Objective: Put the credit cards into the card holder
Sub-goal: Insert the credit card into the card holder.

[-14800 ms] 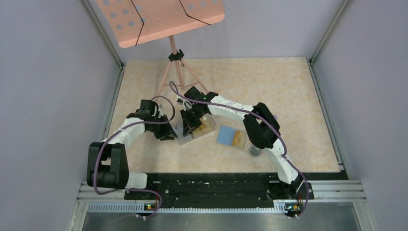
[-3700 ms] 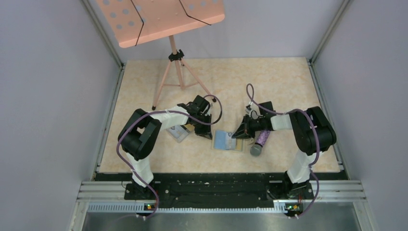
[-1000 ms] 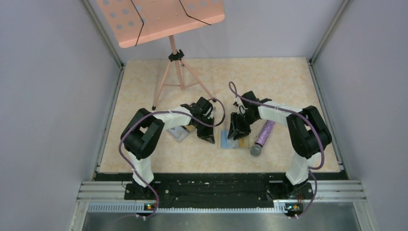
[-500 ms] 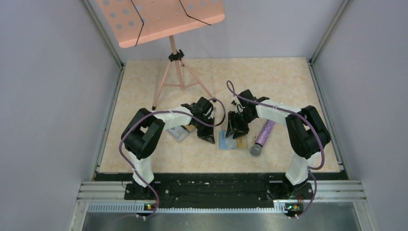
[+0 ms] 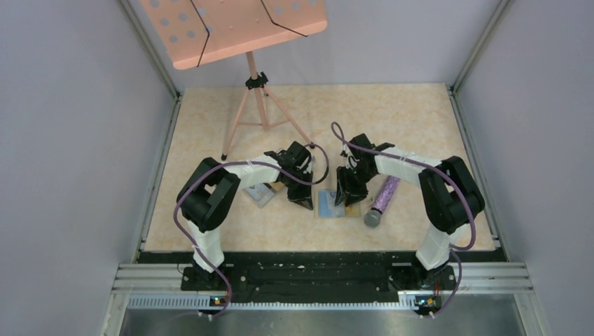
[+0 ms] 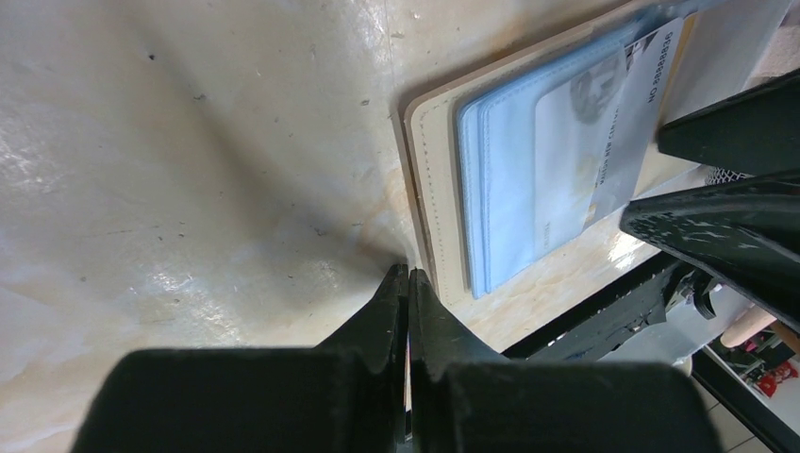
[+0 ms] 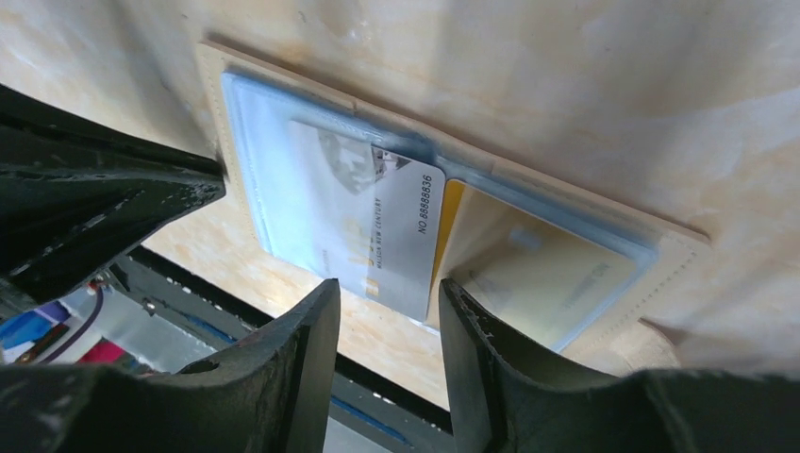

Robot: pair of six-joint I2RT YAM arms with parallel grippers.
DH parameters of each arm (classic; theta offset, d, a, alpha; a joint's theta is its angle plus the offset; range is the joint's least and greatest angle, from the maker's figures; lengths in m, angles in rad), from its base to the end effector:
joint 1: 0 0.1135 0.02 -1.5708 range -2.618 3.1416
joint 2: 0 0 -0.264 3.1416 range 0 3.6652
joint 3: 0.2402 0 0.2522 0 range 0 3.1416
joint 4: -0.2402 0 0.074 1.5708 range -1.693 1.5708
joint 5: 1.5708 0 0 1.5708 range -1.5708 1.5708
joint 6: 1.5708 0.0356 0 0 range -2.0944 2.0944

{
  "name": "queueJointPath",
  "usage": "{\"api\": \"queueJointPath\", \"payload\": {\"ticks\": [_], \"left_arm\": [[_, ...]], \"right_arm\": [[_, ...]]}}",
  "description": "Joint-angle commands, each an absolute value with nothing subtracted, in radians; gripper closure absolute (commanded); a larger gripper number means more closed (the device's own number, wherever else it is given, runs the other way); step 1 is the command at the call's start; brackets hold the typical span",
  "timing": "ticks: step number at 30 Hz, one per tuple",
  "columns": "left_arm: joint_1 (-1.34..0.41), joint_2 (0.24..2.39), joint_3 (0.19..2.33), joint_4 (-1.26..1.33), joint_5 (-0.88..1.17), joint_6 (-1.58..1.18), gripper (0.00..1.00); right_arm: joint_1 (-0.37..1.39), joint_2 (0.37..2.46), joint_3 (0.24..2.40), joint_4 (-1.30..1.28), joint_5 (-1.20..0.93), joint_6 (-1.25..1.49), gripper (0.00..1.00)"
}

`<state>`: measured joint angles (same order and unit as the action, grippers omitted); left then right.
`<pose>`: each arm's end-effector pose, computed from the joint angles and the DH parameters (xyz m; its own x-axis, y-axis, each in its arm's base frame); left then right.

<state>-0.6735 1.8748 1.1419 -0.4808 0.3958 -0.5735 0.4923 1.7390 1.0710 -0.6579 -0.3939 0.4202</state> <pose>0.2717 -0.2344 0.1460 -0.9846 0.1452 -0.0976 0.1746 0.8523 -0.4931 0.2752 0.1631 0.1655 -0.9921 -0.1046 -0.0695 -0.1246 0.8899 0.4389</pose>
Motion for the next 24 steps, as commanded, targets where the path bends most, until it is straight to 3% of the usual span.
{"api": "queueJointPath", "payload": {"ticks": [1, 6, 20, 24], "left_arm": [[-0.683, 1.898, 1.163, -0.497, 0.390, -0.561, 1.00], [-0.683, 1.897, 1.171, -0.504, 0.388, -0.561, 1.00], [-0.683, 1.865, 1.229, -0.634, 0.267, -0.514, 1.00], [-0.683, 1.831, 1.254, -0.696, 0.196, -0.508, 0.86]], "right_arm": [[0.491, 1.780, 1.049, -0.593, -0.464, 0.436, 0.58], [0.519, 1.835, 1.086, -0.563, -0.529, 0.462, 0.64], [0.583, 1.903, 1.209, -0.570, -0.591, 0.470, 0.92], [0.586, 1.892, 1.214, -0.585, -0.567, 0.463, 0.89]]}}
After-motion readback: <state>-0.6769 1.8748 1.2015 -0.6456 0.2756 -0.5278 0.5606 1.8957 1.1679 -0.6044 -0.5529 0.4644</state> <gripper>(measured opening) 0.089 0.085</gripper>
